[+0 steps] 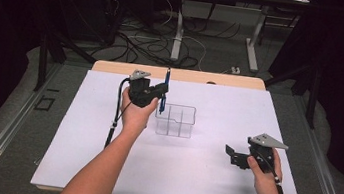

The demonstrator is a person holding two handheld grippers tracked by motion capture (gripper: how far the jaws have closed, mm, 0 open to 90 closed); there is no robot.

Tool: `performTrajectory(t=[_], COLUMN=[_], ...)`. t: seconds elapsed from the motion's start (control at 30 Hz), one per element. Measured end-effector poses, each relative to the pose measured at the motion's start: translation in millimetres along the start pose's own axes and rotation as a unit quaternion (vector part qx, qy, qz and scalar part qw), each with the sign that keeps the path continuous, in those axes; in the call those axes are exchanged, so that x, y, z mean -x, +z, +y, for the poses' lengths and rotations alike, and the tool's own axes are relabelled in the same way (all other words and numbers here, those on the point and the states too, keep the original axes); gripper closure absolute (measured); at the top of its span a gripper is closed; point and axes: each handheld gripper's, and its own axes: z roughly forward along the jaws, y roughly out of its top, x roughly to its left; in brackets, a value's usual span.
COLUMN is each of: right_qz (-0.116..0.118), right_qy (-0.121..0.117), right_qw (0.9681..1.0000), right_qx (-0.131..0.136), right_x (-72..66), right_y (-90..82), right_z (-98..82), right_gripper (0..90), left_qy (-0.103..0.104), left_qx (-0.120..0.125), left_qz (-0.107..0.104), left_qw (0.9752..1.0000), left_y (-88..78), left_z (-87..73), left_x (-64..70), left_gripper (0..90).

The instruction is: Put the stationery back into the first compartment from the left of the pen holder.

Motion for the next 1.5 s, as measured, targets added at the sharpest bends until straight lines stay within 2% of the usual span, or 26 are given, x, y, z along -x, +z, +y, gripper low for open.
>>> performTrajectory(t=[0.07, 0.23, 0.3, 0.43, 0.63, 0.7, 0.9, 1.03, 1.23, 1.37, 1.5], right_qz=[0.003, 0.002, 0.005, 0.003, 0.018, 0.019, 0.022, 0.020, 0.020, 0.016, 0.014], right_qy=[0.006, -0.004, 0.002, -0.003, 0.000, -0.007, -0.007, -0.009, -0.011, -0.007, -0.010], right_qw=[1.0000, 1.0000, 1.0000, 1.0000, 0.9998, 0.9997, 0.9995, 0.9995, 0.9995, 0.9997, 0.9997], right_qx=[-0.002, -0.002, -0.006, -0.005, -0.012, -0.016, -0.020, -0.021, -0.021, -0.020, -0.018], right_x=[-1.4, -1.7, -2.6, -2.4, -4.2, -4.1, -5.7, -5.0, -4.8, -4.7, -4.2], right_y=[-0.2, 0.7, 0.5, 1.2, 3.0, 4.1, 5.7, 5.8, 6.1, 5.1, 5.1], right_z=[-0.1, 0.0, -0.2, -0.5, -1.5, -2.0, -2.7, -2.8, -3.0, -2.8, -2.7], right_gripper=[8.2, 8.2, 8.2, 8.6, 11.6, 12.3, 12.9, 13.0, 13.0, 13.0, 13.1], left_qy=[0.000, 0.001, -0.001, -0.002, -0.002, -0.002, -0.001, -0.002, 0.000, 0.016, 0.015], left_qx=[-0.002, -0.005, -0.003, -0.005, -0.004, -0.005, -0.012, -0.006, 0.004, 0.010, 0.013], left_qz=[0.000, 0.000, 0.000, 0.000, 0.003, 0.004, 0.005, -0.003, -0.008, -0.006, -0.007], left_qw=[1.0000, 1.0000, 1.0000, 1.0000, 1.0000, 1.0000, 0.9999, 1.0000, 1.0000, 0.9998, 0.9998], left_y=[2.0, 3.6, 4.1, 5.2, 4.3, 3.7, 2.1, 0.5, -4.1, -10.2, -14.3], left_z=[-0.9, -2.2, -4.9, -9.2, -15.7, -17.9, -21.7, -20.7, -18.8, -16.6, -15.4], left_x=[0.5, 0.7, 0.4, -0.5, -3.2, -4.1, -7.2, -5.8, -3.4, -2.5, -2.8], left_gripper=[78.8, 78.8, 78.8, 78.8, 78.8, 78.8, 78.6, 78.0, 69.9, 63.2, 60.1])
